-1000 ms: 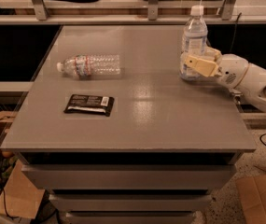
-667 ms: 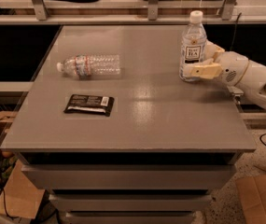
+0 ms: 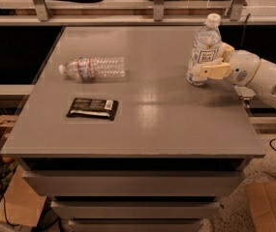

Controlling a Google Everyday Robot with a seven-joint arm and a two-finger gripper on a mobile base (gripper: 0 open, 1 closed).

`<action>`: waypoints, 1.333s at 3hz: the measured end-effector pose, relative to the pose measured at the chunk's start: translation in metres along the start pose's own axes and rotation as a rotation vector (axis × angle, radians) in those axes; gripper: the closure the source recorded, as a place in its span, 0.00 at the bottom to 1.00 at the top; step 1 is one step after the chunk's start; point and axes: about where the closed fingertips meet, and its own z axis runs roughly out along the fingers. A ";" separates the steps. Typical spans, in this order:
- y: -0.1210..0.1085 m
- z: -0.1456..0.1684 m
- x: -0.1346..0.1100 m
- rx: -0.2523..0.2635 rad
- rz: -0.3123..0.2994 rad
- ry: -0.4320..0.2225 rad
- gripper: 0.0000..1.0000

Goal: Place blue plastic bottle upright

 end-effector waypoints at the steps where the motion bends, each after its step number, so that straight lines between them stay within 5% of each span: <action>1: 0.000 0.000 0.000 0.000 0.000 0.000 0.00; 4: -0.006 -0.028 -0.033 0.051 -0.067 0.050 0.00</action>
Offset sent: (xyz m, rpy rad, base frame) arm -0.0086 -0.0384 0.0219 -0.0675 -0.0199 -0.0630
